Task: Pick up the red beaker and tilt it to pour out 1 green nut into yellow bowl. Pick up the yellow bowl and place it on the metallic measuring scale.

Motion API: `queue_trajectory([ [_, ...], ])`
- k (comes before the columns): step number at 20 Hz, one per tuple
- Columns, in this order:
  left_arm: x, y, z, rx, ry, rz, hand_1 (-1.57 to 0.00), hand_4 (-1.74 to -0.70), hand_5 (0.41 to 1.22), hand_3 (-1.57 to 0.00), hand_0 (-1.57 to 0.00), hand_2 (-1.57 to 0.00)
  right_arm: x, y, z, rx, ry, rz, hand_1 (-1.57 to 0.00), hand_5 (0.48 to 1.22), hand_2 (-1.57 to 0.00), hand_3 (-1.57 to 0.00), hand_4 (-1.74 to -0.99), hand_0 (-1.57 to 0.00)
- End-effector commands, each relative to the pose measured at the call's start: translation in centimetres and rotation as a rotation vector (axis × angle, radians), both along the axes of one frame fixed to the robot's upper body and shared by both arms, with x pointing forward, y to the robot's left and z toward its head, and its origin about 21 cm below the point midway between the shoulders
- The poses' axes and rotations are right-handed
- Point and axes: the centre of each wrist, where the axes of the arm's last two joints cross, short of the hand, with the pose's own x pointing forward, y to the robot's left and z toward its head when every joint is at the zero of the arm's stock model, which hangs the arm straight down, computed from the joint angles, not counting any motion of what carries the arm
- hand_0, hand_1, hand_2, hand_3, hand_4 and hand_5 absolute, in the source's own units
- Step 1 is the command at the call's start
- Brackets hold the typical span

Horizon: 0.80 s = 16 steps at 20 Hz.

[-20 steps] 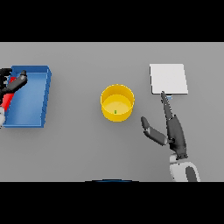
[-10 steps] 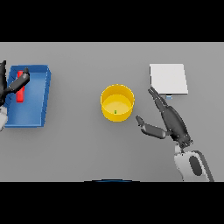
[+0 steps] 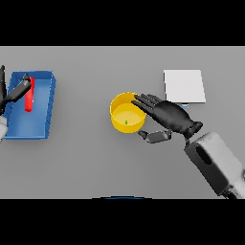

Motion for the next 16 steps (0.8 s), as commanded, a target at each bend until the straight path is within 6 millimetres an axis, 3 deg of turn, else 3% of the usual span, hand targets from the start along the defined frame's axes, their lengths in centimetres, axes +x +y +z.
queue_trajectory([
  [1,-0.1,-0.1,-0.2,0.003,0.006,-0.002,0.0,-0.74,0.699,0.0,0.0,0.0,0.4,0.3,0.3,-0.056,-0.015,0.044,0.0,0.692,0.0,0.0,-1.226,0.0],
  [6,-0.1,-0.2,0.3,0.006,-0.004,-0.01,0.0,-0.75,0.706,0.0,0.0,0.0,2.0,2.2,0.2,-0.254,-0.013,0.155,0.0,0.714,0.0,0.0,-1.213,0.0],
  [16,-0.6,0.8,0.2,0.005,-0.011,-0.004,0.0,-0.74,0.698,0.0,0.0,0.0,4.1,6.0,-0.8,-0.411,0.056,0.247,0.0,0.733,0.0,0.0,-1.257,0.0],
])
